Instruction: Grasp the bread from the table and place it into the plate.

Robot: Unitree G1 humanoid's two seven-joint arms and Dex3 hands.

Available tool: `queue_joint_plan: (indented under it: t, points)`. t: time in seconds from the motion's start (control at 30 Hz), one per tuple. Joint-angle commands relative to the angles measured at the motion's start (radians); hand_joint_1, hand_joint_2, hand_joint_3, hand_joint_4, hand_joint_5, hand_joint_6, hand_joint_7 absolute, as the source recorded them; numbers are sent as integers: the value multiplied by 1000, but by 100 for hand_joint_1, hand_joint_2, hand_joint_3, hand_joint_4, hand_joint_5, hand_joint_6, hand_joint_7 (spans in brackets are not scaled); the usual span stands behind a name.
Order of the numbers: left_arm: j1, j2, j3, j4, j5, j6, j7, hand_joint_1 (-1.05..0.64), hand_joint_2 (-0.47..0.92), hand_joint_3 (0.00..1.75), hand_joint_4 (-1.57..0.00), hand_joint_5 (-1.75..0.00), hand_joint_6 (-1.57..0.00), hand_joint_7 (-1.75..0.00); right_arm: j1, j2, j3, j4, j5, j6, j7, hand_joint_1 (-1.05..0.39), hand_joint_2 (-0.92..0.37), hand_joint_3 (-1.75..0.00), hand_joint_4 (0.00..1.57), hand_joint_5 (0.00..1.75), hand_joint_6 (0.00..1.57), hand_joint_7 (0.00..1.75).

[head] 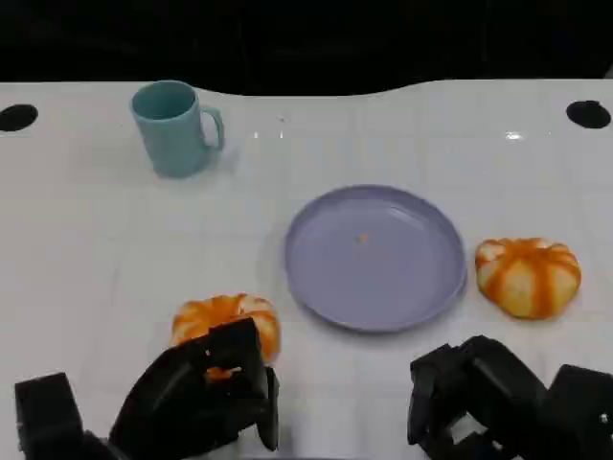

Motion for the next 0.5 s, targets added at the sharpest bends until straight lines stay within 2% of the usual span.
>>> queue_joint_plan:
  t: [0.03, 0.5]
  points:
    - [0, 13, 11, -5, 4, -1, 2, -71, 92, 8, -82, -175, -64, -175, 2, -10, -6, -8, 9, -2, 0, -105, -10, -135, 154, 128, 157, 106]
    - [-4, 13, 16, 0, 5, -2, 5, -69, 92, 7, -81, -175, -63, -175, -10, -5, -6, 8, 13, -15, 4, -105, -8, -137, 156, 129, 157, 107]
